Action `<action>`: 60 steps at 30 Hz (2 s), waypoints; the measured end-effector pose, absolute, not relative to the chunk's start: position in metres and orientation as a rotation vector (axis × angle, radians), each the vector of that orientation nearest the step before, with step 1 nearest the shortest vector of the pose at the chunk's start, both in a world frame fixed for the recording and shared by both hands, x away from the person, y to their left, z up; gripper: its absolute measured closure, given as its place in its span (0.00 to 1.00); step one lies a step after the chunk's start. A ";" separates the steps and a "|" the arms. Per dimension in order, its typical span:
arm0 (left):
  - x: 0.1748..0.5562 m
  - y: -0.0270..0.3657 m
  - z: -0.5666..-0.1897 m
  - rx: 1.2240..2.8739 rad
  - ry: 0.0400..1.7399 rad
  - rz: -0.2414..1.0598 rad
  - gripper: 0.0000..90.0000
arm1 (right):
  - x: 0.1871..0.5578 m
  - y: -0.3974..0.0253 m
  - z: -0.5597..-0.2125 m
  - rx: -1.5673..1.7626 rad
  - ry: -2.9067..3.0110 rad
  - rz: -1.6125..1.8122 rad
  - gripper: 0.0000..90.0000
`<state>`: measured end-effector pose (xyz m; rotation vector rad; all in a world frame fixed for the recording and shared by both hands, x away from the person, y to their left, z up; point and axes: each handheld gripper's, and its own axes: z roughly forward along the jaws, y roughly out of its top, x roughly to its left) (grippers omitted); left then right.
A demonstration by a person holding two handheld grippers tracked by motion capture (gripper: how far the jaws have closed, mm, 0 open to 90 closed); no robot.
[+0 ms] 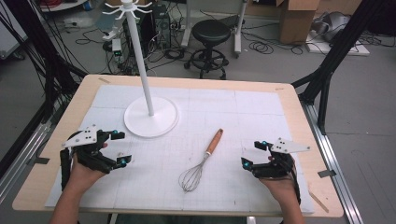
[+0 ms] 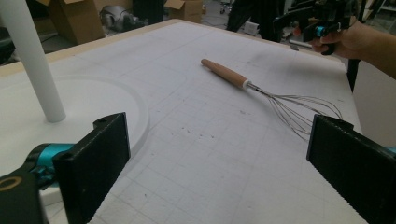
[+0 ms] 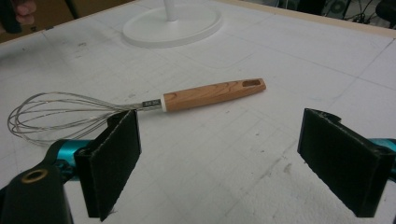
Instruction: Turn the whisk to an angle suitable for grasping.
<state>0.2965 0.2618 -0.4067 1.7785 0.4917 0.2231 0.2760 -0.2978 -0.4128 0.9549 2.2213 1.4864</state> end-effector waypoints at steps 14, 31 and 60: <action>0.299 0.260 -0.408 1.770 0.496 0.215 0.07 | 0.272 -0.295 -0.416 0.941 2.244 1.438 0.13; 0.299 0.258 -0.408 1.790 0.487 0.219 0.07 | 0.271 -0.288 -0.416 0.915 2.305 1.408 0.38; 0.297 0.256 -0.406 1.796 0.473 0.219 0.07 | 0.394 -0.195 -0.414 1.011 2.350 1.046 0.99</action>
